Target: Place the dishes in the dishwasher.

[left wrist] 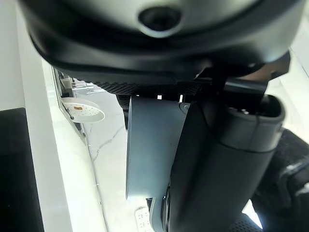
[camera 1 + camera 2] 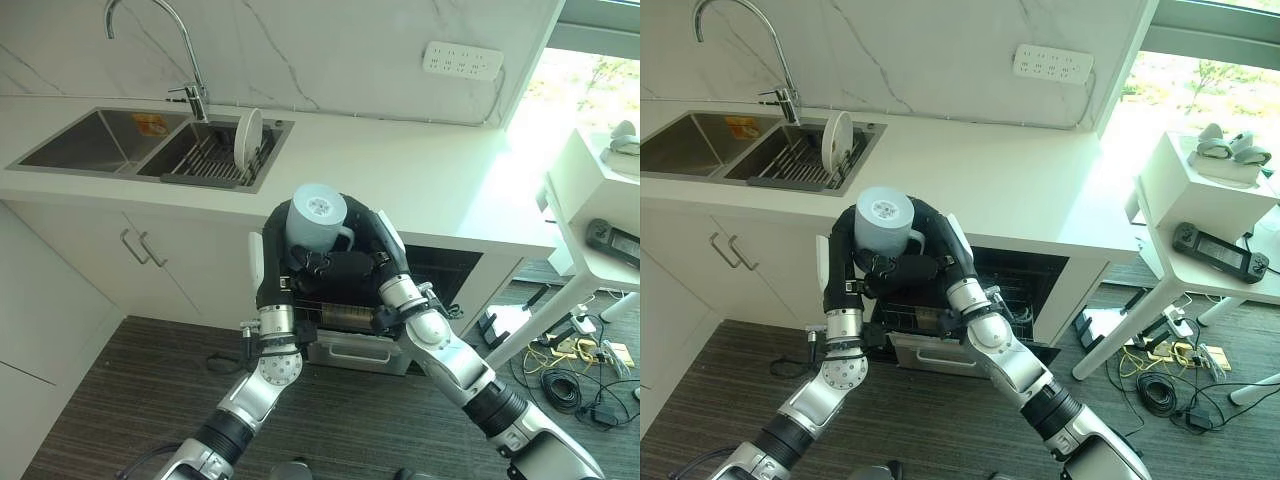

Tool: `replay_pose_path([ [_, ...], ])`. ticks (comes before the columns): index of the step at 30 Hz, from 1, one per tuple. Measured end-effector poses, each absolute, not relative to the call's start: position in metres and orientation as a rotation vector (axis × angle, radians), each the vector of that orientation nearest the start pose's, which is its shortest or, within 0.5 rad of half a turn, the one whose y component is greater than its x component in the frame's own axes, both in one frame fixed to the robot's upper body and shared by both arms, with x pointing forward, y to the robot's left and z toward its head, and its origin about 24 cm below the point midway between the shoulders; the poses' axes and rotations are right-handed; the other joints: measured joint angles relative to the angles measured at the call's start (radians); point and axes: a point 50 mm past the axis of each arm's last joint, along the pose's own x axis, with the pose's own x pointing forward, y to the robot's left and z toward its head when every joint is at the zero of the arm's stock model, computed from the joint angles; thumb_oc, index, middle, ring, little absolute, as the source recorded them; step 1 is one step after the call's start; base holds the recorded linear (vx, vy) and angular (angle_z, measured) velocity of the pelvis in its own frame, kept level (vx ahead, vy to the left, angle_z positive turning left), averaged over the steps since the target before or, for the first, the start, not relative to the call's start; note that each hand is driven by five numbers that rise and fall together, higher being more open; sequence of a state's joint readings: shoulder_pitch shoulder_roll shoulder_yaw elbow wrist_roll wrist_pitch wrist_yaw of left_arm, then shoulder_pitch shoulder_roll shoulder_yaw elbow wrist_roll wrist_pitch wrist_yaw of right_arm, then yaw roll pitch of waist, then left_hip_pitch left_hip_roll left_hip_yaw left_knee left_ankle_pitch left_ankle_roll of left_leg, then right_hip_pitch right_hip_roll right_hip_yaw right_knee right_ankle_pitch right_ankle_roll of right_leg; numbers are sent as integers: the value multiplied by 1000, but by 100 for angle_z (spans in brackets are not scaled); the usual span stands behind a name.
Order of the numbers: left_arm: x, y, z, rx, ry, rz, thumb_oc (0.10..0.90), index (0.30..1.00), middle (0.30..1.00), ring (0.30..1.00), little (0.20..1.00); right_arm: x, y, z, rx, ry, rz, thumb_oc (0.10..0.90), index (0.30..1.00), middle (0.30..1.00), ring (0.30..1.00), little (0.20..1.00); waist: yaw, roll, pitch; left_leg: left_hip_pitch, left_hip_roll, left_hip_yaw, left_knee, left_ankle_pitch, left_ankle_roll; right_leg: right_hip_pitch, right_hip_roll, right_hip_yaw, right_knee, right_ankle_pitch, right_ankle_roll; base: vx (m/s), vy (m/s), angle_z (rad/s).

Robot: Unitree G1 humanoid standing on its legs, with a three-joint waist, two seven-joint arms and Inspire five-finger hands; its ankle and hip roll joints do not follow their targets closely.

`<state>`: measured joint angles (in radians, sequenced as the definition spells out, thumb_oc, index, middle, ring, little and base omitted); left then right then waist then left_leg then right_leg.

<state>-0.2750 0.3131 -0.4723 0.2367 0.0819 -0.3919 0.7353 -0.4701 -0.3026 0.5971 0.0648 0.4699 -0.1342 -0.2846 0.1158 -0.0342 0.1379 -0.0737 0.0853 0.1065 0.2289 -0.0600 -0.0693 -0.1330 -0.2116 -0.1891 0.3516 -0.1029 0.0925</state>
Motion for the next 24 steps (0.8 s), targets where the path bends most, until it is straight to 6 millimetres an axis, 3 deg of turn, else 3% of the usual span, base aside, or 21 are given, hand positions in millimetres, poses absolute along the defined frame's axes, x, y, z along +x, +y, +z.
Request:
replay_pose_path([
  [10,283,110,83,294,-481,106,800,900,900,900,900,289,-67,112,144,-271,257,400,300,300,300,300,-8,10,0,-1,0,-7,-2,0,0,3,-2,-10,7,-10,-3,-2,5,3],
  [16,282,91,88,323,-523,69,800,900,900,900,900,281,-72,108,303,-277,33,400,300,300,300,300,-50,32,2,5,0,-3,-7,0,0,3,-1,-5,8,-10,-3,-1,4,-1],
  [19,284,80,94,332,-551,46,800,900,900,900,900,279,-79,111,350,-317,-36,400,300,300,300,300,-61,56,3,8,4,-3,-10,1,0,2,2,-4,14,-14,-7,0,0,0],
  [24,282,73,99,314,-580,41,800,900,900,900,900,279,-89,118,417,-373,-118,400,300,300,300,300,-61,56,3,11,5,-3,-12,-1,3,2,2,-4,22,-21,-8,0,0,0],
])
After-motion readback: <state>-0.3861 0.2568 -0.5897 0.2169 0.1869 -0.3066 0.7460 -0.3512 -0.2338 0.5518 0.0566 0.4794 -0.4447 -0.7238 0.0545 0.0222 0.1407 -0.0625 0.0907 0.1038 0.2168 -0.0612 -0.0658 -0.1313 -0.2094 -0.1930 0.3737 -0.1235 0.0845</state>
